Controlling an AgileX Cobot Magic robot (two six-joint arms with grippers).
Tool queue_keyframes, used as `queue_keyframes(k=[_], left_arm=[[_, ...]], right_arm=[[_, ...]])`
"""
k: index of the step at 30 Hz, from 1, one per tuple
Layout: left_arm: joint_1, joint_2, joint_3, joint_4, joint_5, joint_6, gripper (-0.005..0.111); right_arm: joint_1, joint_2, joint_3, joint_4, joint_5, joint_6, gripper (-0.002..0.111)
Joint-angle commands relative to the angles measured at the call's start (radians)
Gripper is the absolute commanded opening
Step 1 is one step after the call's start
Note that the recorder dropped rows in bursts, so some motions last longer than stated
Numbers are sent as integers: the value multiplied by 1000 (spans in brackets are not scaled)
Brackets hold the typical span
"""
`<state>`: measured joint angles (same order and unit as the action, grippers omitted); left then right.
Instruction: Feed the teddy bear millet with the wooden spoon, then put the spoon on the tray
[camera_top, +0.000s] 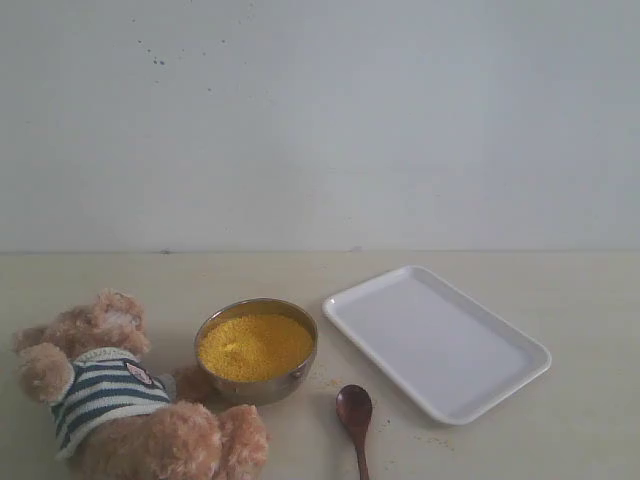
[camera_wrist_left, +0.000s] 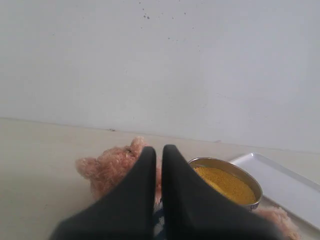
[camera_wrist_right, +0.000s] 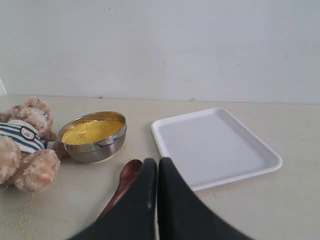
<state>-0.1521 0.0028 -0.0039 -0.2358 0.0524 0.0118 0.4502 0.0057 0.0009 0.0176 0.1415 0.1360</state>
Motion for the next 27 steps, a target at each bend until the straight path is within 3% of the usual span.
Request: queue_keyframes(k=[1, 8, 15, 20, 24, 27], left_arm=[[-8, -3, 4, -3, 1, 0, 4], [-8, -3, 4, -14, 1, 0, 4], [-8, -3, 4, -326, 1, -290, 4], [-8, -3, 4, -451, 27, -314, 4], [-8, -3, -21, -606, 197, -297, 4], [-8, -3, -135, -640, 350, -123, 4]], right_arm=[[-1, -6, -1, -2, -10, -4, 0], [-1, -6, -1, -2, -10, -4, 0], [-1, -6, -1, -2, -10, -4, 0], [-1, -6, -1, -2, -10, -4, 0], [-1, -6, -1, -2, -10, -4, 0], [-1, -6, -1, -2, -10, -4, 0]])
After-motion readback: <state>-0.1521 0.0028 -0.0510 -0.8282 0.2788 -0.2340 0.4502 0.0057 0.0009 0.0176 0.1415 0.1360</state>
